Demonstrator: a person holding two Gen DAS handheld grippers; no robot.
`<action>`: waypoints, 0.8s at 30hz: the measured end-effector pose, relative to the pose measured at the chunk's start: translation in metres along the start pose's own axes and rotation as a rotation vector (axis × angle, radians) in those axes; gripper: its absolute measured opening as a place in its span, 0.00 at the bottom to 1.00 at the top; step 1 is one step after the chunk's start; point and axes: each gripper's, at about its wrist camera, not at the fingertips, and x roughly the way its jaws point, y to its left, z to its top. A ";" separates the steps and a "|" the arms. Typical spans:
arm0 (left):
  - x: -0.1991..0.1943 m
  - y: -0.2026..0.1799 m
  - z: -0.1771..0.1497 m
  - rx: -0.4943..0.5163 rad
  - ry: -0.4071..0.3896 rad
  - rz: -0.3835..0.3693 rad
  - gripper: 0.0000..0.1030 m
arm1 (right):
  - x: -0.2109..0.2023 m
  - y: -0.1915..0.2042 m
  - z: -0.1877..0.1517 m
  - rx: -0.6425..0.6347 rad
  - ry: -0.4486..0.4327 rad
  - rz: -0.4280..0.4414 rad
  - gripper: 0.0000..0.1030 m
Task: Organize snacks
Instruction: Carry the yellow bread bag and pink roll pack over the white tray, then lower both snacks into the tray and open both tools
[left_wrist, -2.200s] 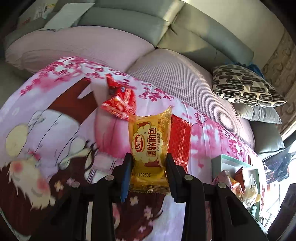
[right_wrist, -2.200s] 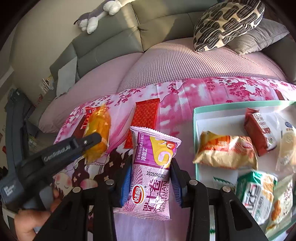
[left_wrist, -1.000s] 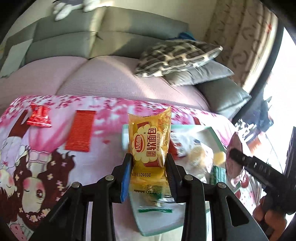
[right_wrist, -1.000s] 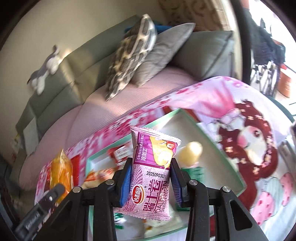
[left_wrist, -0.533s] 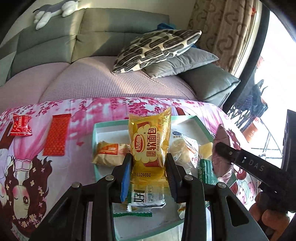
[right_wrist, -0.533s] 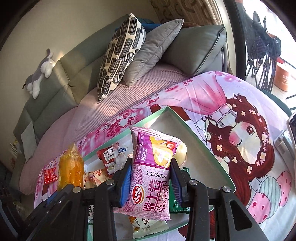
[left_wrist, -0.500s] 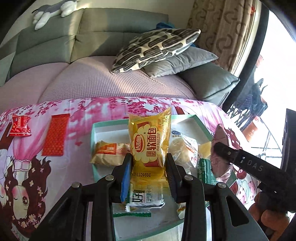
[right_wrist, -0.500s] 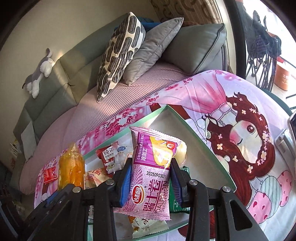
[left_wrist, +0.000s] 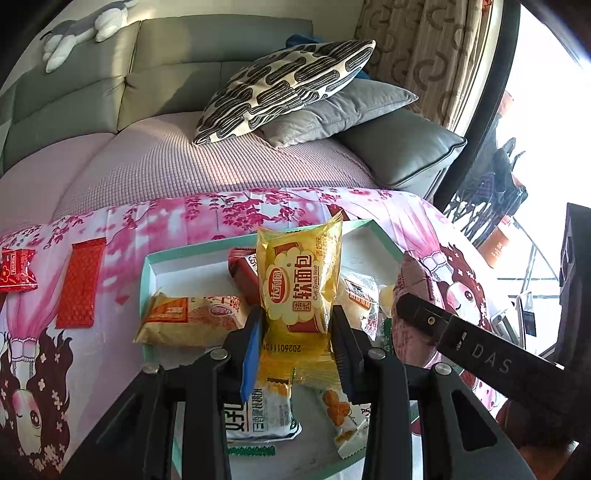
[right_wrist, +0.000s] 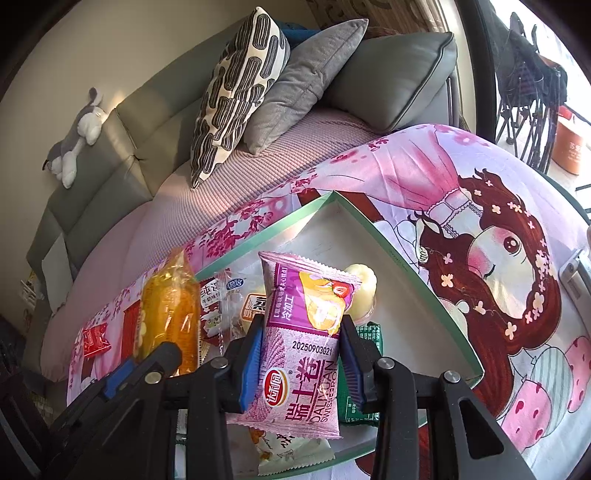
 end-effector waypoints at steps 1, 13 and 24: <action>0.002 -0.001 0.000 0.001 0.002 -0.002 0.36 | 0.001 0.000 0.000 -0.001 0.003 0.001 0.40; 0.010 -0.004 -0.003 0.011 0.020 -0.010 0.36 | 0.006 0.001 0.000 -0.007 0.024 -0.009 0.40; 0.000 -0.001 -0.002 0.012 0.028 -0.007 0.49 | 0.007 0.001 0.000 -0.010 0.034 -0.024 0.41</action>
